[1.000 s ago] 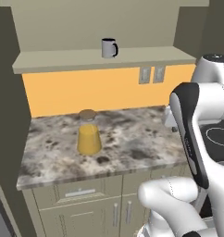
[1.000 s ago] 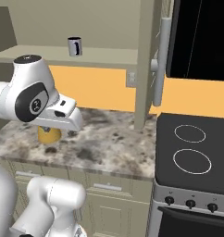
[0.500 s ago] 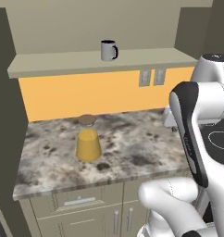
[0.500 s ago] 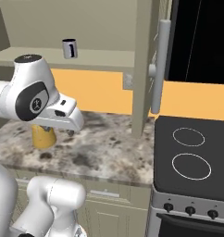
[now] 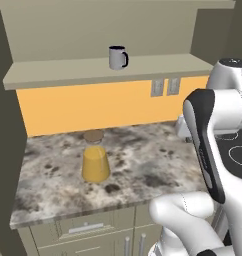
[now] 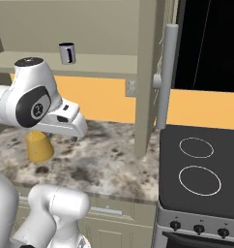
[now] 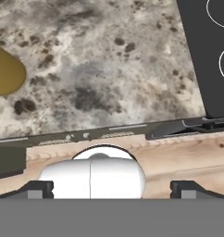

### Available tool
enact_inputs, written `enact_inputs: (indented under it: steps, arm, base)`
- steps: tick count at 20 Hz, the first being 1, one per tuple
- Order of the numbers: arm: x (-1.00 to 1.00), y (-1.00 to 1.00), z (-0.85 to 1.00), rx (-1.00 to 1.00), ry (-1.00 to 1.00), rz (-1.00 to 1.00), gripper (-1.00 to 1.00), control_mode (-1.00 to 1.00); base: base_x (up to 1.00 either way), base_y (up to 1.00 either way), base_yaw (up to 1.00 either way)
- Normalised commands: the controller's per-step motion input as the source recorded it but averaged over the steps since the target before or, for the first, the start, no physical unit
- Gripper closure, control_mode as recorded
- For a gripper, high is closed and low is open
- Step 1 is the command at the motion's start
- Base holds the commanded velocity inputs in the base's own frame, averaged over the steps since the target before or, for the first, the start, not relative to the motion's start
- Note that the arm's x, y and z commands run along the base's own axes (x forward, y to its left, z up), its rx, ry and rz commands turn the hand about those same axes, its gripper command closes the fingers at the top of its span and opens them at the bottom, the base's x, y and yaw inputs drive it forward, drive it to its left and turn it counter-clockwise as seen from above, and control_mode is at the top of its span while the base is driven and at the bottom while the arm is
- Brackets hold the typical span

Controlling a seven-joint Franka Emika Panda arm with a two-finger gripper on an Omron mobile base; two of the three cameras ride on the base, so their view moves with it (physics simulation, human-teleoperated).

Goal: There is a tray on the dining counter. Grab the cup, mug, and pitcher and place them on the tray. The pitcher may be placed next to the tray if it cannot fit the tray.

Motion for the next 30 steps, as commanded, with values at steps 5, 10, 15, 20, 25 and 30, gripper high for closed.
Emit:
enact_inputs:
  steps: [5,10,15,20,25,30]
  arm:
    - [0.0,0.0,0.0,0.0,0.0,0.0,-1.0,1.0]
    - [0.18,0.0,0.0,0.0,0.0,0.0,-1.0,-1.0]
    - [0.02,0.0,0.23,0.0,-0.1,0.03,-1.0,-1.0]
    - [0.0,0.0,0.25,0.0,-0.18,0.07,-1.0,-1.0]
    - [0.0,0.0,0.34,0.0,-0.22,0.06,-1.0,-1.0]
    - [0.0,0.0,0.27,0.01,-0.17,0.05,-1.0,-1.0]
  base:
    - [0.27,0.0,0.0]
    - [0.05,0.0,0.0]
    - [0.0,0.0,0.0]
    - [0.0,0.0,0.0]
    - [0.0,0.0,0.0]
    - [0.0,0.0,0.0]
